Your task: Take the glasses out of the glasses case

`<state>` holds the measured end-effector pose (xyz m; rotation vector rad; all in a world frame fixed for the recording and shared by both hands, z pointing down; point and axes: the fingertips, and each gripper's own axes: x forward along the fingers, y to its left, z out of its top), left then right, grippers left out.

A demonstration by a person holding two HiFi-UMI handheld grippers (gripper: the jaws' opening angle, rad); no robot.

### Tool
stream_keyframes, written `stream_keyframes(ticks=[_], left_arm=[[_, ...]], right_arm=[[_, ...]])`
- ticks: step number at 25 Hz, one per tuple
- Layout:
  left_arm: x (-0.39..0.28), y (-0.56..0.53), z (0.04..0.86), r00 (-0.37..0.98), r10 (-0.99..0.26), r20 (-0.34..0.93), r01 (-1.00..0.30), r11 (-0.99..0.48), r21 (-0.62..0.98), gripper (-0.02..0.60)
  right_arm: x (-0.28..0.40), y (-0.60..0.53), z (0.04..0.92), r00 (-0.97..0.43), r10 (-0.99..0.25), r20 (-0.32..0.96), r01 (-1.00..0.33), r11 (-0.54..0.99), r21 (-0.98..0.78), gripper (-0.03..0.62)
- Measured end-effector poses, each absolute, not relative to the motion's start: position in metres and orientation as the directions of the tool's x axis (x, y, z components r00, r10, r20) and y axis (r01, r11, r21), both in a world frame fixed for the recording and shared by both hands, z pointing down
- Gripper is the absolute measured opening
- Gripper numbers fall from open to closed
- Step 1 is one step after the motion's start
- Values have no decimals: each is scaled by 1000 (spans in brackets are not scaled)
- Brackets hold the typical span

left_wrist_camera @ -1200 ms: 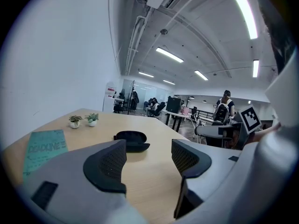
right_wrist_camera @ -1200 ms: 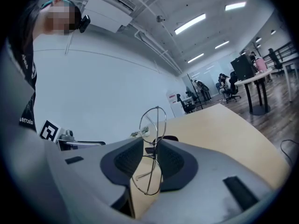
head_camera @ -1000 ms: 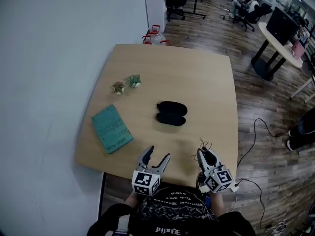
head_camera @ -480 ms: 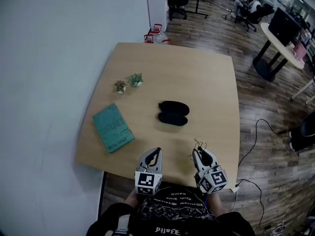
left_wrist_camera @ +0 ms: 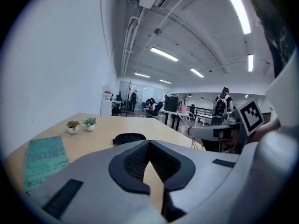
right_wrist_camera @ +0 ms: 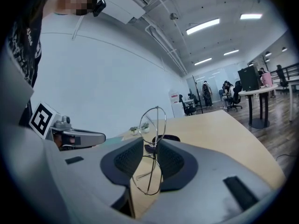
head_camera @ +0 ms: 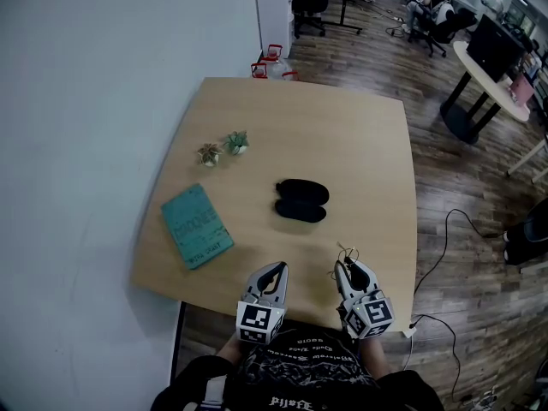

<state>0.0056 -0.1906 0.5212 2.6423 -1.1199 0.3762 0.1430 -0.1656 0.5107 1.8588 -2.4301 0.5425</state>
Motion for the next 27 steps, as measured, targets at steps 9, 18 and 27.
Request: stream_keyframes(ticks=[9,18,27], left_arm=[[5,-191,524,666,-664,339,-734,-665,141,3],[-1,-193,527,651,-675,347,-749,-645,153,3],[-6,-196,530,647,-673,358,-753,-640,156,3]], right_arm=[[145,-164,514,-275,-932,235,-945,217,-243,97],[144,-163,511,-271,-931,244,-951,220,-219,97],[142,-167,510,-267,-932,246,-952,216,-218,94]])
